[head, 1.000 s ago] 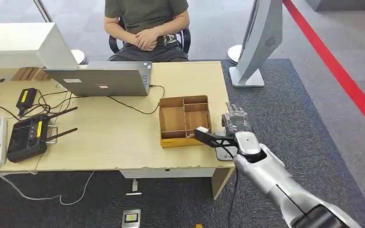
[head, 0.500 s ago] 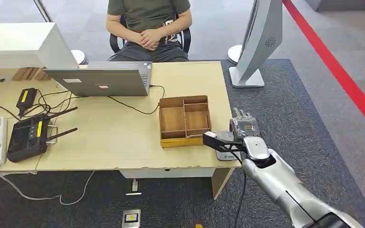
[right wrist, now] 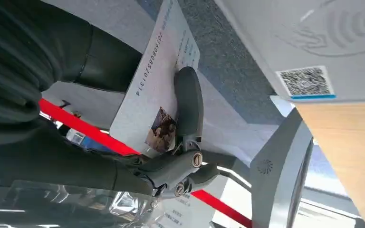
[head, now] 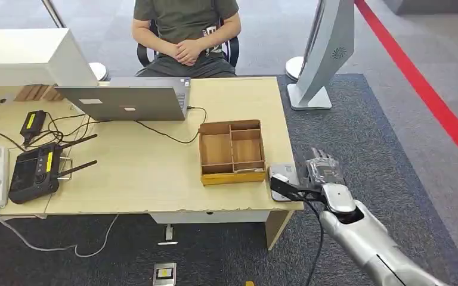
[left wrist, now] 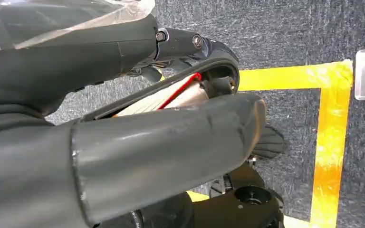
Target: Pass the card to the sensor for recognition and then transmit it.
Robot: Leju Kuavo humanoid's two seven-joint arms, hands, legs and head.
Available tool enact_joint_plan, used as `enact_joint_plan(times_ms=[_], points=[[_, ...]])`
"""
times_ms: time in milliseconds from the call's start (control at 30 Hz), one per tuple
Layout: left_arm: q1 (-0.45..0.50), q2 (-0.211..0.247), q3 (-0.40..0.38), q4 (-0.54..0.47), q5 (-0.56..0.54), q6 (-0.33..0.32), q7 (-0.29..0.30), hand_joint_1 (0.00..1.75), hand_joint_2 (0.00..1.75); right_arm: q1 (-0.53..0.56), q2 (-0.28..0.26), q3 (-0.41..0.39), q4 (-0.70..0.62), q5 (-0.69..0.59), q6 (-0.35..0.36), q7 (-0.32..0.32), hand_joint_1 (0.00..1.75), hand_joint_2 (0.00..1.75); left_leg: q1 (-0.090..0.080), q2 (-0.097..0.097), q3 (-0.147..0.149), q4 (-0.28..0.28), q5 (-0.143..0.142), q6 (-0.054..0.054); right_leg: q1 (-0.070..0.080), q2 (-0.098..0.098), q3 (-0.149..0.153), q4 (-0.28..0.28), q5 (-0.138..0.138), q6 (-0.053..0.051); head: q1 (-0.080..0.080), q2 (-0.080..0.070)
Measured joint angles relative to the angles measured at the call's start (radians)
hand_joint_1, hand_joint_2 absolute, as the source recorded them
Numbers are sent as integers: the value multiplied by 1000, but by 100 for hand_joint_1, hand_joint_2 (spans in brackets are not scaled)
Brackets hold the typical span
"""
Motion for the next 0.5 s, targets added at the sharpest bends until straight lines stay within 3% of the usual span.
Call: enact_joint_plan(times_ms=[367,500], points=[[0,1,0,1,2,-3,0,0,0,2,-18,-18,-40,19,0,5,175,175,0,0,0,0,0,0,0,0,1,1,0,0,0,0],[-1,2,0,5,8,-3,0,0,0,-57,-34,-18,-94,19,47,37,175,175,0,1,1,0,0,0,0,0,0,0,0,0,0,0]])
